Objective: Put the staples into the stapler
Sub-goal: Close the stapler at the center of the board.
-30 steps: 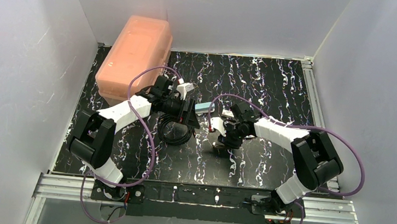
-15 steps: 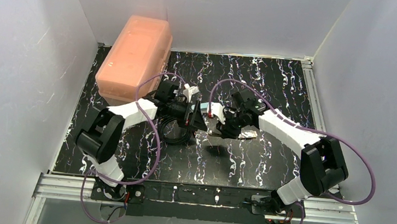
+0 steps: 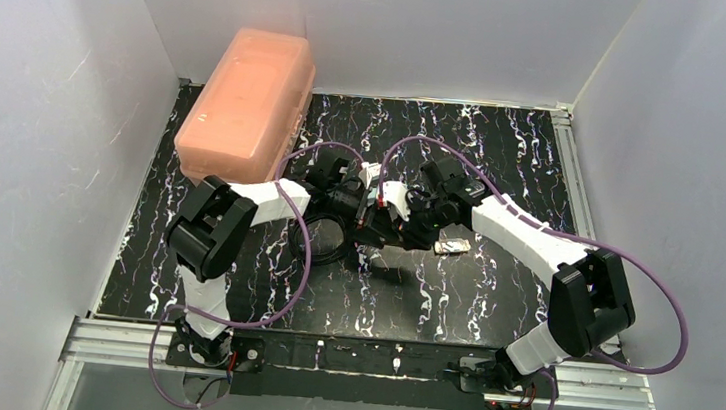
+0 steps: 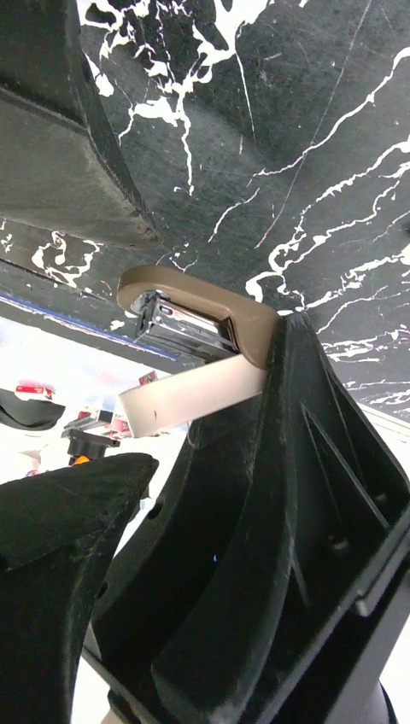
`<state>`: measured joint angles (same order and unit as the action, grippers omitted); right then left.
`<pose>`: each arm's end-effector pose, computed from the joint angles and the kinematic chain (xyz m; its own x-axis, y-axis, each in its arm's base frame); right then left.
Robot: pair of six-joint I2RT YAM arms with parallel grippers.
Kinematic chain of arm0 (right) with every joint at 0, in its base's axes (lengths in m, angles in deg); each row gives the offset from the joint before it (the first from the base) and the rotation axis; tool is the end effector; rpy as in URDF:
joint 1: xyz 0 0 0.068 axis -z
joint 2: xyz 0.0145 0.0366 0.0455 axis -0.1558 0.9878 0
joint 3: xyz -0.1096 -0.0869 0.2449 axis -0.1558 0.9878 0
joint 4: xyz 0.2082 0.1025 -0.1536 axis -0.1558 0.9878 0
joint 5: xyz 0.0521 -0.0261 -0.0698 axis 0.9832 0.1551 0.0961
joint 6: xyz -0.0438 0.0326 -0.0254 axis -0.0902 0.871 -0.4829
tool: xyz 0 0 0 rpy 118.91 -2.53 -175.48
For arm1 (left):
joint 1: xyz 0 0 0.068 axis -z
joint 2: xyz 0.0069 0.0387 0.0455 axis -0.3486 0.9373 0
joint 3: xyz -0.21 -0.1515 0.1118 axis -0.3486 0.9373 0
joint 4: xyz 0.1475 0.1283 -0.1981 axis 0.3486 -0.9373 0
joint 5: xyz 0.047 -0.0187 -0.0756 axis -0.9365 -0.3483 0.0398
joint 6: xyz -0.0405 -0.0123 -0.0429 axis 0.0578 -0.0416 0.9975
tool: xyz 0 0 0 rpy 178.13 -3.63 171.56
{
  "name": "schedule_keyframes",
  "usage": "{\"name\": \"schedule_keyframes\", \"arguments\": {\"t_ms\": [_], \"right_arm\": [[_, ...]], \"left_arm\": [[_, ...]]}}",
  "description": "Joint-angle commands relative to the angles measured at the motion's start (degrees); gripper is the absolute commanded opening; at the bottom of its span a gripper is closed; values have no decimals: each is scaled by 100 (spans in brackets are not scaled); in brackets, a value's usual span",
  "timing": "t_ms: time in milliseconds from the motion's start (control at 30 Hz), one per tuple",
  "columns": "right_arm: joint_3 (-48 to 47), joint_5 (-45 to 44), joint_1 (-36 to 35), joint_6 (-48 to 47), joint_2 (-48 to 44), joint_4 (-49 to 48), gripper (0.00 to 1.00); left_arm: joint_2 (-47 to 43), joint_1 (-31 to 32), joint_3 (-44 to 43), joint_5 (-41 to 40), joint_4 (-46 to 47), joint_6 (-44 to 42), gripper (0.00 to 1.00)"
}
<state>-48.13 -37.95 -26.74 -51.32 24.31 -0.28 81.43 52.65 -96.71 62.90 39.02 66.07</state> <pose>0.2590 0.2077 0.2358 -0.0579 -0.8020 -0.5946 -0.9883 0.1302 -0.0794 0.3162 -0.2450 0.1747 -0.9258 0.2210 -0.3066 0.3579 0.2517 -0.8992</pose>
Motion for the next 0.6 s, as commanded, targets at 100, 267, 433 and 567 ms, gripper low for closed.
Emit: {"name": "schedule_keyframes", "arguments": {"t_ms": [100, 267, 433, 567], "right_arm": [[-58, 186, -22, 68, -51, 7, 4], [-85, 284, -24, 151, -87, -44, 4], [-39, 354, -25, 235, -86, -123, 4], [104, 311, -25, 253, -149, -232, 4]], "left_arm": [[10, 10, -168, 284, 235, 283, 87], [252, 51, -324, 259, 235, 419, 79], [547, 193, -400, 517, 292, 538, 0], [432, 194, -307, 533, 328, 406, 0]]}}
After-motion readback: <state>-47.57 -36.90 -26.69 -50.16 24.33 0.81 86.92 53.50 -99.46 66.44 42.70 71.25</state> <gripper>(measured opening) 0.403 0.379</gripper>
